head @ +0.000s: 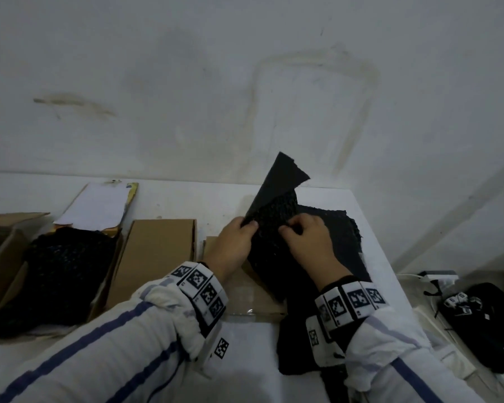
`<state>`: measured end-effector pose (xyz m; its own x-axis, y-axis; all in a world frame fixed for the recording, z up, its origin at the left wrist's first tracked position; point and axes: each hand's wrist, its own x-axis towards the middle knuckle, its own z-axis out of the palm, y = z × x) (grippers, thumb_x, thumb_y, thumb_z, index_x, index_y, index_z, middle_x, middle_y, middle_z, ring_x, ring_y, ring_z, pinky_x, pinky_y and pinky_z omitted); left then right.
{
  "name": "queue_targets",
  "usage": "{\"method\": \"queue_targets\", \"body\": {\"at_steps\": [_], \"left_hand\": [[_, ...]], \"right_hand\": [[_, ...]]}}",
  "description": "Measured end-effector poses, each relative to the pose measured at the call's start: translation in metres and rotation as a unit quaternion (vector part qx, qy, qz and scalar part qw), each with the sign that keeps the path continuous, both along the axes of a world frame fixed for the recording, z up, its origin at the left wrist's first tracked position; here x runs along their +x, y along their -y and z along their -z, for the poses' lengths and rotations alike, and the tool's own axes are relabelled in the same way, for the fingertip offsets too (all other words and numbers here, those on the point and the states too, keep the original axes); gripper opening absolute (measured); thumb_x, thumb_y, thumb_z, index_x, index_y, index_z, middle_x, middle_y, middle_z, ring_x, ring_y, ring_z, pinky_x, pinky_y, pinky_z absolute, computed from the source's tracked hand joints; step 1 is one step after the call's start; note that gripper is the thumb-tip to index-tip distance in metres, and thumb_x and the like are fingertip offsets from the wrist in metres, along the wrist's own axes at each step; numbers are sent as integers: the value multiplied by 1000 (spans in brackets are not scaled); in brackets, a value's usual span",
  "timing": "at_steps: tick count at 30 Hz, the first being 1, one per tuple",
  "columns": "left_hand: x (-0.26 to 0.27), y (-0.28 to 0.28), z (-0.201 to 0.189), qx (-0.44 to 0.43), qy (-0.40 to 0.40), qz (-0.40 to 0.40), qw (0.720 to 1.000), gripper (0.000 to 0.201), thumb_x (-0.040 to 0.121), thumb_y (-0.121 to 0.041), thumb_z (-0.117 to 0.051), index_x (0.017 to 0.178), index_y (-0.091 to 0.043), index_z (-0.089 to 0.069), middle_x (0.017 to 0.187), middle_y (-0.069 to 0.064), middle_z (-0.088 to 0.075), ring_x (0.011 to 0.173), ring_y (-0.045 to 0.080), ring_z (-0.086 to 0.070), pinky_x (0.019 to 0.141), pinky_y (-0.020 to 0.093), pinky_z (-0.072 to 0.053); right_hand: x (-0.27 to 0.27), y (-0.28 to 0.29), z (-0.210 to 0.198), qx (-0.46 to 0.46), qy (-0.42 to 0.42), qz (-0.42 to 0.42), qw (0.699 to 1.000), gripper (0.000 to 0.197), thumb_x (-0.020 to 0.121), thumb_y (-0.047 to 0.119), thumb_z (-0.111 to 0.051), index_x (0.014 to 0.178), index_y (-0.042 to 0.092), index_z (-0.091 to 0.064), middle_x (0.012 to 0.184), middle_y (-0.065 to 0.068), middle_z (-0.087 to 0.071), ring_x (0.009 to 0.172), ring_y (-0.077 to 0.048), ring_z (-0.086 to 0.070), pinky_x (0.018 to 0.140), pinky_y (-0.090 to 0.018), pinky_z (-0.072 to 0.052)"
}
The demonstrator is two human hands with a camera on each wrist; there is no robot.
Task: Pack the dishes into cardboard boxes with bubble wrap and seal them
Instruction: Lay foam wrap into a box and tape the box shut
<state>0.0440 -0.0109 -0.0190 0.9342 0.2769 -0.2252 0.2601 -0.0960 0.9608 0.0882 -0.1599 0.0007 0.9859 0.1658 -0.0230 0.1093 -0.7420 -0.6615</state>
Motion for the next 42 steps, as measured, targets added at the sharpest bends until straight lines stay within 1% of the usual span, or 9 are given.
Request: {"method": "queue_targets", "body": {"at_steps": [4, 9, 13, 19, 23, 29, 35, 40, 42], "left_hand": [[-25, -52, -14, -171, -4, -59, 983, 32, 98, -30, -46, 122, -11, -56, 114, 12, -65, 102, 27, -64, 92, 41, -50], [-59, -145, -12, -29, -85, -111, 990, 63, 80, -65, -54, 106, -9, -66, 106, 10, -68, 97, 28, -65, 94, 47, -50], [-99, -205, -26, -57, -124, -172, 976, 33, 96, -33, -53, 78, -5, -52, 73, 8, -54, 62, 18, -53, 53, 26, -41], [-130, -279, -46, -128, -47, -268, 954, 58, 98, -38, -47, 145, -11, -27, 123, 2, -45, 87, 27, -63, 76, 38, -55], [-145, -319, -46, 81, 34, -310, 947, 36, 90, -43, -55, 83, -8, -50, 83, 11, -58, 79, 33, -63, 73, 43, -54], [-177, -327, -19, 488, -147, 31, 859, 46, 93, -7, -44, 135, -22, -37, 81, 4, -60, 63, 20, -56, 49, 32, -44], [-195, -305, 11, 568, -226, 206, 764, 22, 94, -9, -45, 114, -6, -52, 116, 14, -59, 102, 31, -61, 77, 37, -46], [-196, -298, 13, 573, -284, 257, 725, 32, 94, -9, -45, 125, -3, -51, 133, 21, -37, 103, 29, -58, 87, 35, -48], [-194, -293, 9, 583, -275, 258, 720, 32, 94, -8, -45, 126, -3, -49, 134, 21, -35, 103, 27, -56, 84, 35, -48]], "right_hand": [[4, -35, -10, 117, -179, 48, 976, 24, 82, 34, -65, 90, 17, -49, 105, -12, -58, 94, -27, -58, 81, -37, -48], [-15, -113, -19, 259, -264, -21, 929, 28, 80, -9, -50, 73, 18, -49, 81, -12, -55, 73, -25, -54, 62, -32, -43], [-40, -179, -18, 265, -237, -113, 928, 45, 79, -15, -48, 95, 25, -63, 108, -10, -61, 88, -20, -60, 68, -27, -48], [-69, -268, -21, 8, 43, -194, 980, 31, 86, 9, -56, 114, 19, -63, 120, -7, -54, 111, -27, -53, 92, -36, -47], [-87, -302, -19, 15, 241, -208, 948, 11, 71, 8, -63, 80, 12, -66, 100, -11, -56, 94, -33, -51, 73, -36, -39], [-110, -312, 14, -179, 47, -436, 881, 13, 79, 6, -60, 78, 14, -50, 137, -10, -43, 130, -27, -39, 91, -31, -39], [-136, -323, 48, -299, -99, -495, 810, 31, 84, 7, -53, 62, 24, -39, 151, -15, -29, 145, -23, -15, 94, -34, -41], [-137, -333, 44, -282, -142, -477, 820, 45, 90, 25, -50, 50, 9, -36, 57, -6, -44, 84, -26, -55, 95, -43, -46], [-131, -343, 45, -286, -79, -458, 838, 32, 90, 23, -51, 61, 9, -44, 71, -9, -50, 74, -23, -46, 82, -41, -48]]}}
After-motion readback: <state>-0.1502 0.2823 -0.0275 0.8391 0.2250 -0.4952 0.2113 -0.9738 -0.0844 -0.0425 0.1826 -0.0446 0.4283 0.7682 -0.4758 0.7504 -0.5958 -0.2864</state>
